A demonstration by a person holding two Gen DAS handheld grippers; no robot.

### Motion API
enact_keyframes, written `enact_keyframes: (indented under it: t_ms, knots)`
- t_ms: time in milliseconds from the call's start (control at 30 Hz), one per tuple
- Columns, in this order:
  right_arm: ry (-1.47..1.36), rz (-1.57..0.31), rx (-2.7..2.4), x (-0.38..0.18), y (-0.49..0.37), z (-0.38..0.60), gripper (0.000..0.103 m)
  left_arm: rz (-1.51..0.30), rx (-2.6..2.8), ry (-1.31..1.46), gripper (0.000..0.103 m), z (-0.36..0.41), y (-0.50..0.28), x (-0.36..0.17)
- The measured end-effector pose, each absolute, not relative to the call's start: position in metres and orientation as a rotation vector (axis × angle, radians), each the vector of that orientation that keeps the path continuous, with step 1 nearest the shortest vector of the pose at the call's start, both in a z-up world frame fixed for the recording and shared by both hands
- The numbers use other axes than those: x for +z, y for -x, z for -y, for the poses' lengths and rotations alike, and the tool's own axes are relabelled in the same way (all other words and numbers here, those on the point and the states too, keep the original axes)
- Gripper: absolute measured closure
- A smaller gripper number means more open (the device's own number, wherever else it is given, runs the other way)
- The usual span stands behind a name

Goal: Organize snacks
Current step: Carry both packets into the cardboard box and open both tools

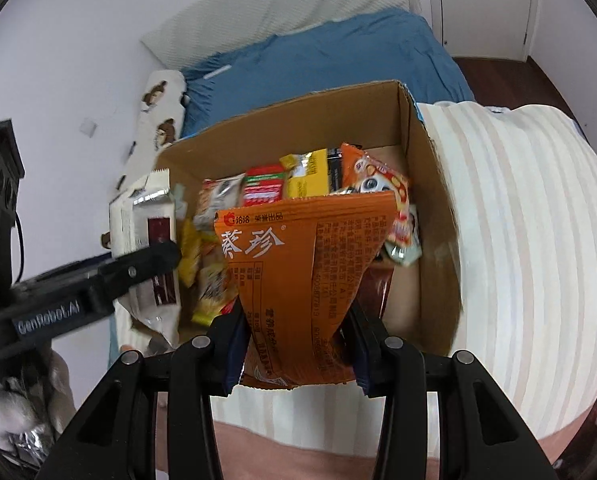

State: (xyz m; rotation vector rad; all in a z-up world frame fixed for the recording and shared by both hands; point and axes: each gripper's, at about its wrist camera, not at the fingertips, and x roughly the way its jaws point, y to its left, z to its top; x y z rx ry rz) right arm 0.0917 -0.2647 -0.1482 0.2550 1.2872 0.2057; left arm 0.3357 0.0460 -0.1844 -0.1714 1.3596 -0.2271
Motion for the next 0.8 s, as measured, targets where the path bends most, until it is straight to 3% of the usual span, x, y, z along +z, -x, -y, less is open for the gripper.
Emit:
enact_keyframes:
  t_ms: [200, 233, 267, 333, 367, 567, 800]
  knots:
    - [-0.211, -1.413, 0.201, -0.195, -0.139, 0.252, 0.055, -1.503, -0.237, 0.185, 0.042, -0.036, -0.377, -0.234]
    - [-0.201, -1.438, 0.204, -0.202, -0.143, 0.249, 0.050, -1.540, -0.241, 0.189, 0.042, -0.036, -0.381, -0.244]
    - [-0.177, -1.462, 0.213, -0.210, -0.148, 0.245, 0.032, -1.559, -0.242, 0.198, 0.041, -0.037, -0.385, -0.252]
    - [-0.155, -1.474, 0.196, -0.219, -0.149, 0.242, 0.005, -1.564, -0.227, 0.206, 0.028, -0.040, -0.387, -0.258]
    - [-0.160, -1.471, 0.196, -0.220, -0.149, 0.242, 0.005, -1.558, -0.214, 0.205, 0.018, -0.043, -0.388, -0.259]
    - [-0.162, -1.468, 0.161, -0.222, -0.147, 0.249, 0.005, -1.533, -0.175, 0.189, 0.008, -0.055, -0.384, -0.257]
    - [-0.134, -1.443, 0.104, -0.214, -0.142, 0.257, 0.005, -1.466, -0.167, 0.190, 0.008, -0.065, -0.358, -0.240]
